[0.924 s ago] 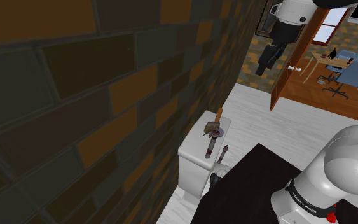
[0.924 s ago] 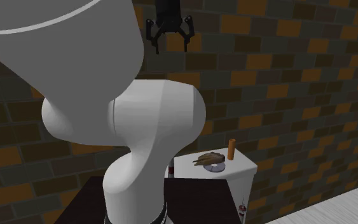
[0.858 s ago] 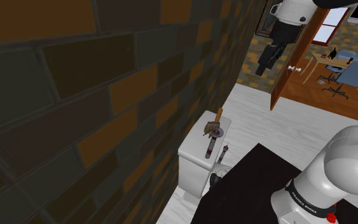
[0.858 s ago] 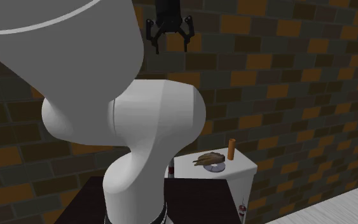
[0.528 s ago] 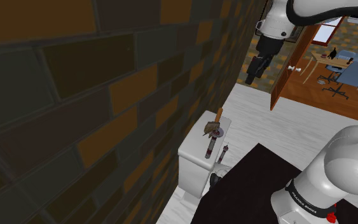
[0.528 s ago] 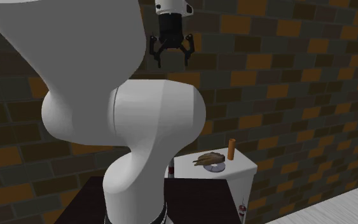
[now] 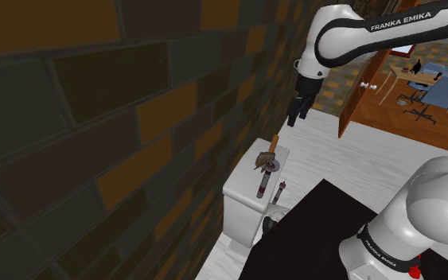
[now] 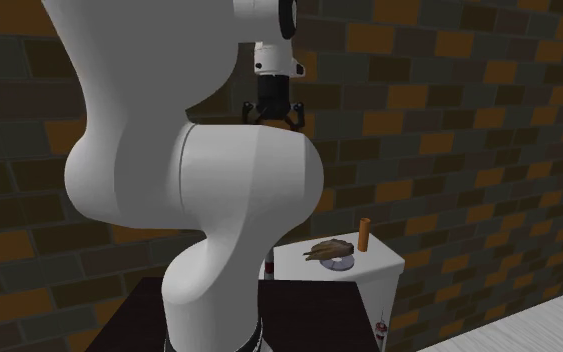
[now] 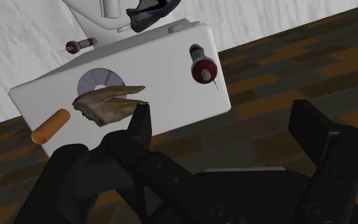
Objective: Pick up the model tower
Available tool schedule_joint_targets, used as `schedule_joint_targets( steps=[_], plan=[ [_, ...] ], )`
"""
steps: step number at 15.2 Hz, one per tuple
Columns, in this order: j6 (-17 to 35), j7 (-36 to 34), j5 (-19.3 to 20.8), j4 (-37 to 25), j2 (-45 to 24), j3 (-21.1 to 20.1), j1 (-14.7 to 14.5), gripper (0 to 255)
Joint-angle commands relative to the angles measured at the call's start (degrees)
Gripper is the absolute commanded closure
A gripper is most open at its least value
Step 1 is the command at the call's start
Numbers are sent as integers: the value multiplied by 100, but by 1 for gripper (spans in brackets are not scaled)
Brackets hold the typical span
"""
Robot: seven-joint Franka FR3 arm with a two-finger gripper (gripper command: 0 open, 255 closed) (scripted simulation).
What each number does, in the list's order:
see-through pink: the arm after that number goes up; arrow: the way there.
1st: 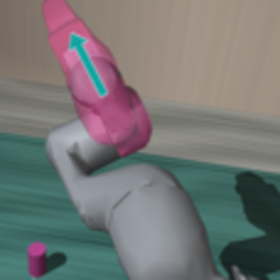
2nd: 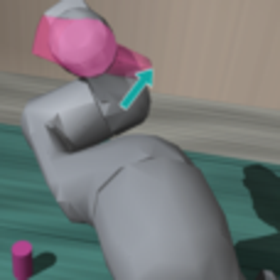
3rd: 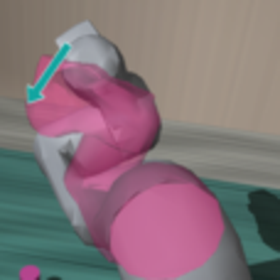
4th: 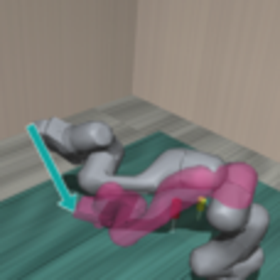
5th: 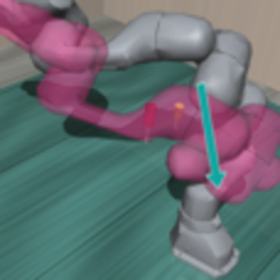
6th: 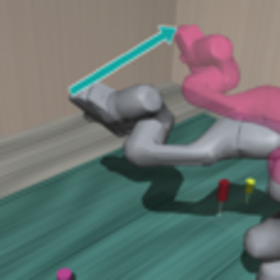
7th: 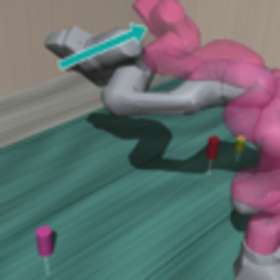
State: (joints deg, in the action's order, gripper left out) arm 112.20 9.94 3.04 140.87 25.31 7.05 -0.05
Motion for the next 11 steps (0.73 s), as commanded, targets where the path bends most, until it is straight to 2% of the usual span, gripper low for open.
schedule_joint_targets(
  steps=[1, 11],
  plan=[
    [295, 59, -80, 70, -368, 51, -33, 0],
    [1435, 576, -742, -189, -2533, 195, -187, 0]
  ],
)
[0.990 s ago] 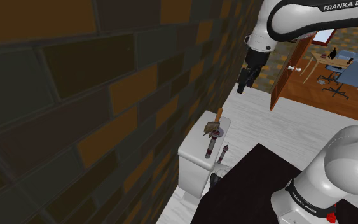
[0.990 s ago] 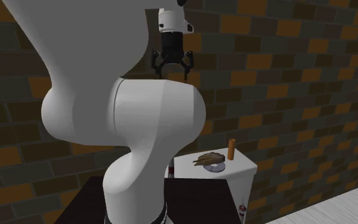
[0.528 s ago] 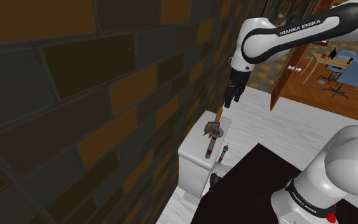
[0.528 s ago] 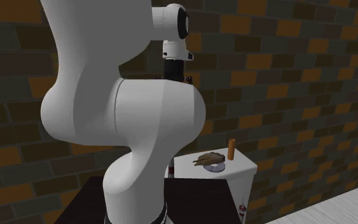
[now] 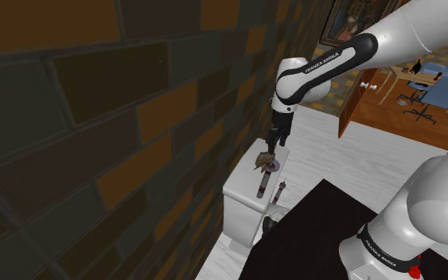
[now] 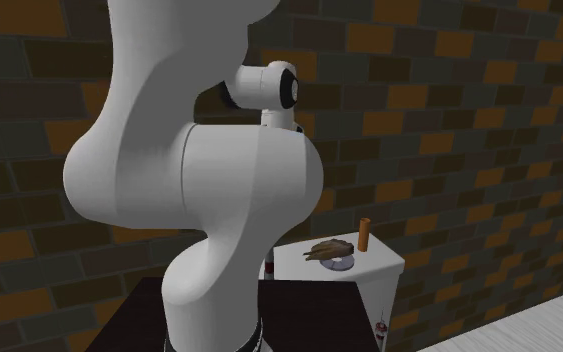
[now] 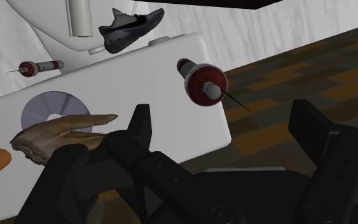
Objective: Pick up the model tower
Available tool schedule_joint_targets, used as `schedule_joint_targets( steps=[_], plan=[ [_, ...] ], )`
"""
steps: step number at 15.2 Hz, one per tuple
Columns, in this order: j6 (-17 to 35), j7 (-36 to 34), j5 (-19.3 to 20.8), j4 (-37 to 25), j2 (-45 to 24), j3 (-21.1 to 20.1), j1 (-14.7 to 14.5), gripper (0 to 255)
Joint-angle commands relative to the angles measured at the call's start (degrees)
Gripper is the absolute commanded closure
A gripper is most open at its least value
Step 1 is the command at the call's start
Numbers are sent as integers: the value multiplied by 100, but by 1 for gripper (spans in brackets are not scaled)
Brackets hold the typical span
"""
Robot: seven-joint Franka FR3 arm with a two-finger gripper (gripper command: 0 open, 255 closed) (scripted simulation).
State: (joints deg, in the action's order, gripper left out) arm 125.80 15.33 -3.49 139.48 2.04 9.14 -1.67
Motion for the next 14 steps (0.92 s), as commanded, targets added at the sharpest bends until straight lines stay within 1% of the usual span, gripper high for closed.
schedule_joint_targets(
  steps=[1, 5, 6, 13, 14],
  plan=[
    [166, 103, -176, -108, -434, -19, -31, 0],
    [472, 369, -534, -398, -1357, -92, -22, 0],
    [478, 374, -541, -406, -1378, -98, -17, 0],
    [1000, 529, -719, -421, -1931, -166, 16, 0],
    [1000, 529, -719, -421, -1931, -167, 17, 0]
  ],
)
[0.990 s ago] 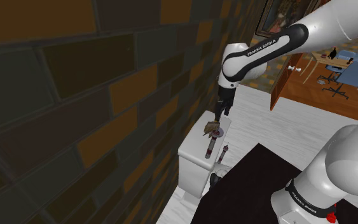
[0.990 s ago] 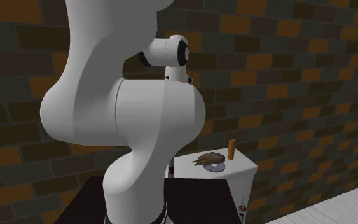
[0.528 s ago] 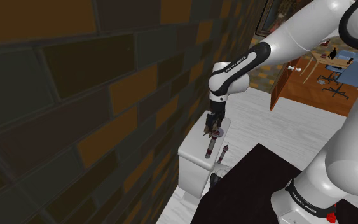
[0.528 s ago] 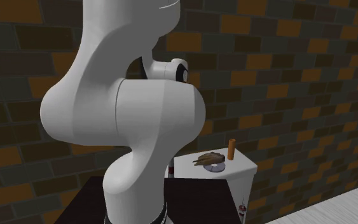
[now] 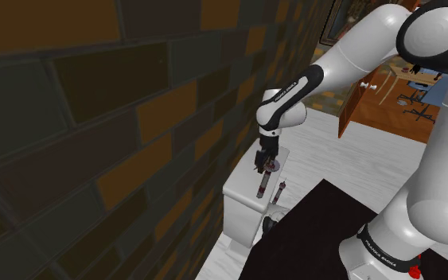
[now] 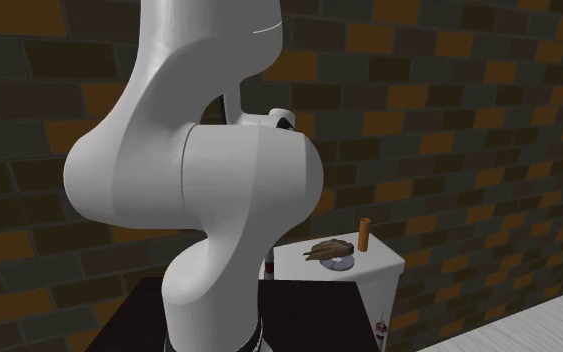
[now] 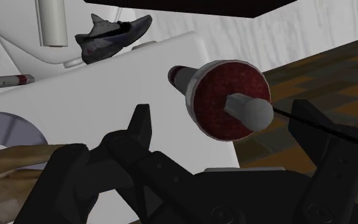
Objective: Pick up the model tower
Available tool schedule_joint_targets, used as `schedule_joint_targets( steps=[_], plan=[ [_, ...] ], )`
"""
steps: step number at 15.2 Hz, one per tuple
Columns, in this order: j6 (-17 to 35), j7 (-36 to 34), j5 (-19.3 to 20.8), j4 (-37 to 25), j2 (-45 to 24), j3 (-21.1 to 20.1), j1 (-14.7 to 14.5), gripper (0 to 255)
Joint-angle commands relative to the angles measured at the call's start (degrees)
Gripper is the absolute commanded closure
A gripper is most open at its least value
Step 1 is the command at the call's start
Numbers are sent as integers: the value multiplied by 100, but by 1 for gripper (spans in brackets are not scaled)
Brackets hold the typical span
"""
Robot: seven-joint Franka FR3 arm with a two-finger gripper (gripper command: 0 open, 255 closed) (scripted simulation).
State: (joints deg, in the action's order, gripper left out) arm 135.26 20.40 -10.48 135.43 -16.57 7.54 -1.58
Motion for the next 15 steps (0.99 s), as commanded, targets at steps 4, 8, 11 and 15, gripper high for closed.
schedule_joint_targets(
  steps=[4, 8, 11, 15],
  plan=[
    [61, 26, -23, -20, -81, -8, 10, 255],
    [61, 26, -23, -19, -81, -8, 10, 255],
    [54, 21, -20, -16, -69, -7, 8, 255],
    [-218, -61, 76, 2, 228, 33, -14, 255]
  ],
)
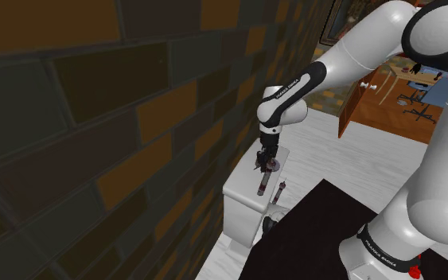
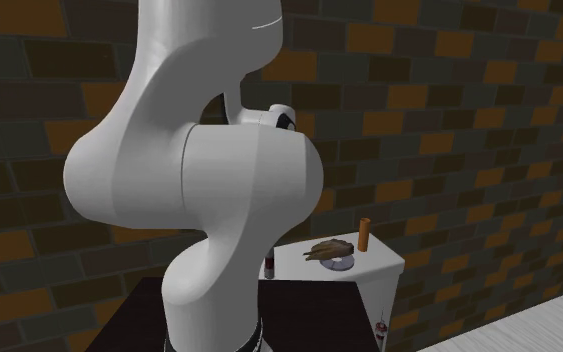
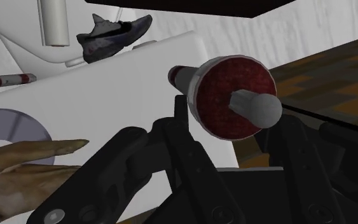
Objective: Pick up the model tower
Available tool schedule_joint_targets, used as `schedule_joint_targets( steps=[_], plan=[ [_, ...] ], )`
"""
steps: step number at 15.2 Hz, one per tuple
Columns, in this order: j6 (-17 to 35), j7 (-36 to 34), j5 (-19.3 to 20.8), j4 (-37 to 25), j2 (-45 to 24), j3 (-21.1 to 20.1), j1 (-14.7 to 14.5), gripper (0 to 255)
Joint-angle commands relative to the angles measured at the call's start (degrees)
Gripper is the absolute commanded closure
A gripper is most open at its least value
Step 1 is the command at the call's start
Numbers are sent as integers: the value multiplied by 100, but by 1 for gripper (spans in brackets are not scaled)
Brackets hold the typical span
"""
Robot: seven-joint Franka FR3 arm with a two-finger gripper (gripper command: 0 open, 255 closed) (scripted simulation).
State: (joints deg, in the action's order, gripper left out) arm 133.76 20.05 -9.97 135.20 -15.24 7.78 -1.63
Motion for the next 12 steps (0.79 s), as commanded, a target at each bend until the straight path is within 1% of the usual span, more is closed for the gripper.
schedule_joint_targets(
  steps=[1, 11, 12],
  plan=[
    [-137, -46, 49, 26, 166, 18, -13, 255],
    [-855, -235, 258, -37, 842, 78, -37, 255],
    [-866, -238, 262, -38, 852, 78, -37, 255]
  ],
)
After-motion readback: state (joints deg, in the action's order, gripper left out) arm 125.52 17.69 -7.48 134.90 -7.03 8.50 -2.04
